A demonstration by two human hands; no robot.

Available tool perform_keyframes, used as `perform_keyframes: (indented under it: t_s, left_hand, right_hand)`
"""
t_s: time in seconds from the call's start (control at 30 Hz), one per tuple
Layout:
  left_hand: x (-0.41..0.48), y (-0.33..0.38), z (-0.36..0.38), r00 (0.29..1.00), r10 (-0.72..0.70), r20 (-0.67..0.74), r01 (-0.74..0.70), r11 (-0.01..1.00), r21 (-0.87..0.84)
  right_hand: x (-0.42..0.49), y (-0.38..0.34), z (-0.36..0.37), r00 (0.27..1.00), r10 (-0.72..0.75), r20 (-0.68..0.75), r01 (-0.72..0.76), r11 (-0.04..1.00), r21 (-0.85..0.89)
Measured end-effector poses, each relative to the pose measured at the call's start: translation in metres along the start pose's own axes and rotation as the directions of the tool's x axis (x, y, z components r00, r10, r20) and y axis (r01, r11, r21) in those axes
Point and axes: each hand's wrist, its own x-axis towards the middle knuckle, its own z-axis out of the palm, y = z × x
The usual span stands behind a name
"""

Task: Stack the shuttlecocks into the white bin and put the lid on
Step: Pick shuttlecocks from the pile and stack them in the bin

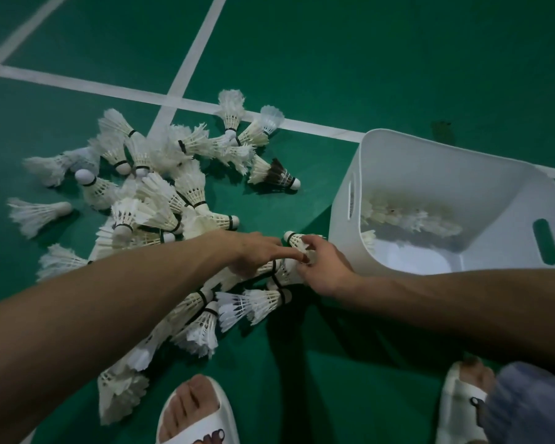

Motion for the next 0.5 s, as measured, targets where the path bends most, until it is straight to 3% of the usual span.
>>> perform_keyframes:
  t_s: [0.37, 0.5]
  left_hand:
    - [-0.023, -0.031, -0.003, 0.996, -0.018, -0.083, -0.007, 0.954, -0.3]
    - [-0.023, -0.027, 0.01, 1.0, 0.02, -0.02, -0.023, 0.984, -0.175]
  right_hand:
    - [0.007, -0.012, 0.003, 0.997, -0.074, -0.009, 0.075, 0.978, 0.196]
    - [0.013, -0.018, 0.007, 0.998, 0.013, -0.054, 0.004, 0.954, 0.3]
